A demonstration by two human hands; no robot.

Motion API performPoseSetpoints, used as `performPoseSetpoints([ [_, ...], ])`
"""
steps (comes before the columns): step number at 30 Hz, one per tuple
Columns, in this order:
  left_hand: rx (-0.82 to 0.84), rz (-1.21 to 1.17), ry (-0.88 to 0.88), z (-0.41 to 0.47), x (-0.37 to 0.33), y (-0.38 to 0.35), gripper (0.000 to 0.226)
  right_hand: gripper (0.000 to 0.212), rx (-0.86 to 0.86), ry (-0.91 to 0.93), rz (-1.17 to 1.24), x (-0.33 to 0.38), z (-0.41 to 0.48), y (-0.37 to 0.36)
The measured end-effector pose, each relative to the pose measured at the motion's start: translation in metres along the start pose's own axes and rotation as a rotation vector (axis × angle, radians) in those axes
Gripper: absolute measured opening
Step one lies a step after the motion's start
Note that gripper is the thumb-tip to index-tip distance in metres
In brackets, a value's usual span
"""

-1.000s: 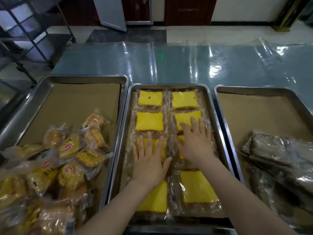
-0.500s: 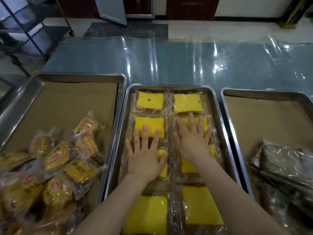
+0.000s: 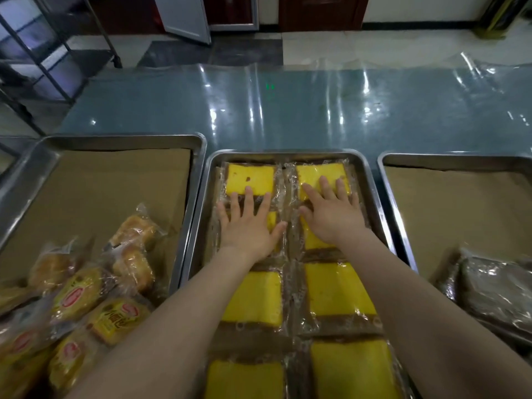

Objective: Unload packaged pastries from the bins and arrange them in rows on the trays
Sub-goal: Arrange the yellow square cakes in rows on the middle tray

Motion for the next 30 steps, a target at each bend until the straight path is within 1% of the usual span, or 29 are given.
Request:
performPoseSetpoints([
  [2, -0.004, -0.005, 0.008, -0.002, -0.001, -0.002, 0.075, 0.059, 0.014, -0.005, -0.012, 0.002, -0.002, -0.002],
  [4, -0.065, -0.035, 0.001, -0.008, -0.001, 0.005, 0.073, 0.061, -0.019, -0.007, -0.002, 0.006, -0.007, 0.002],
  [6, -0.165, -0.059, -0.016, -0.018, 0.002, 0.017, 0.072, 0.063, -0.123, 0.008, 0.018, 0.009, -0.018, 0.012],
  [8, -0.199, -0.047, -0.046, -0.036, 0.002, 0.017, 0.072, 0.064, -0.209, 0.030, 0.024, 0.014, -0.040, 0.013],
  [10, -0.157, -0.023, -0.072, -0.056, 0.003, 0.003, 0.072, 0.064, -0.199, 0.036, 0.001, 0.020, -0.064, -0.001],
  [12, -0.112, -0.007, -0.074, -0.072, 0.006, -0.008, 0.071, 0.065, -0.139, 0.027, -0.036, 0.021, -0.076, -0.015],
  [13, -0.117, -0.006, -0.069, -0.078, 0.009, -0.007, 0.070, 0.065, -0.122, 0.026, -0.034, 0.021, -0.077, -0.016],
  [15, -0.169, -0.017, -0.066, -0.090, 0.014, 0.008, 0.071, 0.063, -0.126, 0.022, -0.003, 0.020, -0.076, -0.007],
  [18, -0.247, -0.040, -0.096, -0.112, 0.018, 0.037, 0.068, 0.064, -0.183, 0.048, 0.023, 0.029, -0.086, 0.013],
  [24, -0.306, -0.077, -0.147, -0.168, 0.026, 0.074, 0.065, 0.066, -0.234, 0.174, 0.114, 0.069, -0.134, 0.029],
  [27, -0.334, -0.087, -0.186, -0.198, 0.022, 0.088, 0.066, 0.061, -0.272, 0.200, 0.164, 0.077, -0.170, 0.043],
  [30, -0.371, -0.092, -0.215, -0.225, 0.012, 0.096, 0.066, 0.052, -0.293, 0.218, 0.210, 0.077, -0.209, 0.056],
])
Point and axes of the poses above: each hand's wrist, its own z-axis towards the middle knuckle, its own y-axis out of the back of the hand, x = y × z, the point moved 10 cm from there along z, towards the middle knuckle, and after that the axes turned 6 degrees about y, right-handed, at the moved point
